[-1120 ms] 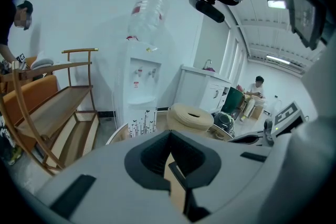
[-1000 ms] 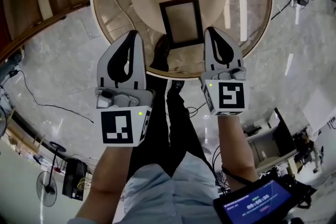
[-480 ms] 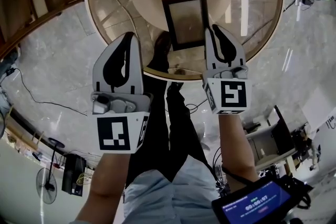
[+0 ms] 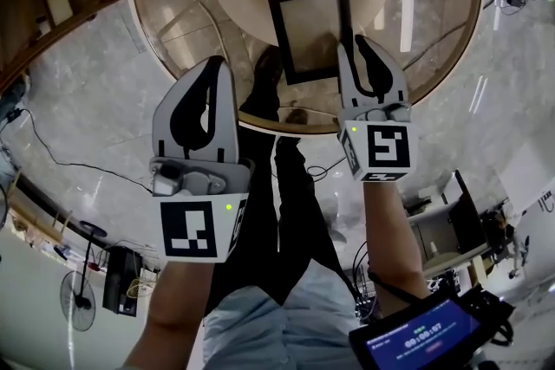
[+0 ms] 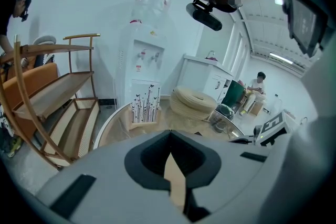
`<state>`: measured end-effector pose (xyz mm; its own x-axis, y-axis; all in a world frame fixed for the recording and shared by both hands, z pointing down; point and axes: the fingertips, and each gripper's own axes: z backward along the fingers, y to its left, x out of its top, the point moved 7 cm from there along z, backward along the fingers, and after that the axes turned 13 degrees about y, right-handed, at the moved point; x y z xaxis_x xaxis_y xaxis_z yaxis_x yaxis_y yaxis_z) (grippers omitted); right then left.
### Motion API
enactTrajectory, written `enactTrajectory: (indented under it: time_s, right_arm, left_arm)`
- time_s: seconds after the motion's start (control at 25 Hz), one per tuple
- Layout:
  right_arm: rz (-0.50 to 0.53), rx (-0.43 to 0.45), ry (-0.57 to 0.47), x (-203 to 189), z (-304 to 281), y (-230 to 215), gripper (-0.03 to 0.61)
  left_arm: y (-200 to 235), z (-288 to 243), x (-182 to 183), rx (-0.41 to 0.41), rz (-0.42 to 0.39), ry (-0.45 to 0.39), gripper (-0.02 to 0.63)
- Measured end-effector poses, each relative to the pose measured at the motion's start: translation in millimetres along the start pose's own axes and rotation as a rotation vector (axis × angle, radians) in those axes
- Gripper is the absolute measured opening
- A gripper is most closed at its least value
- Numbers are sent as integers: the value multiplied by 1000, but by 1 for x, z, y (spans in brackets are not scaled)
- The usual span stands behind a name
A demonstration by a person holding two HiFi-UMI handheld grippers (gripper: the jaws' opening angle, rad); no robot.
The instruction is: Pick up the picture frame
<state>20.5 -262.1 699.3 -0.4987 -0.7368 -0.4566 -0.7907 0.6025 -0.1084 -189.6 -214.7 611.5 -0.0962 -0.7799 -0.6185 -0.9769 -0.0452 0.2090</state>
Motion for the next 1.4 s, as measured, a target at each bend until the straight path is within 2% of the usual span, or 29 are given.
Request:
enactTrajectory:
  time_s: [0.16, 0.36, 0.72, 0.92, 1.4]
  right_arm:
    - [-11, 9, 11, -3, -5, -2, 106]
    - [-29, 28, 7, -5, -7, -2, 106]
    - [-118, 40, 27, -3, -7, -4, 80]
    - [-82, 16, 6, 5, 4, -1, 78]
    - [-70, -9, -82, 33, 43, 2, 78]
  left_arm:
    - [-1, -1, -1, -1, -1, 6, 11]
    - [-4, -3, 0, 0, 36, 15, 11]
    - [-4, 2, 0, 4, 37, 14, 11]
    - [-5, 9, 9, 7, 26, -1, 11]
    - [-14, 32, 31, 3, 4, -53, 11]
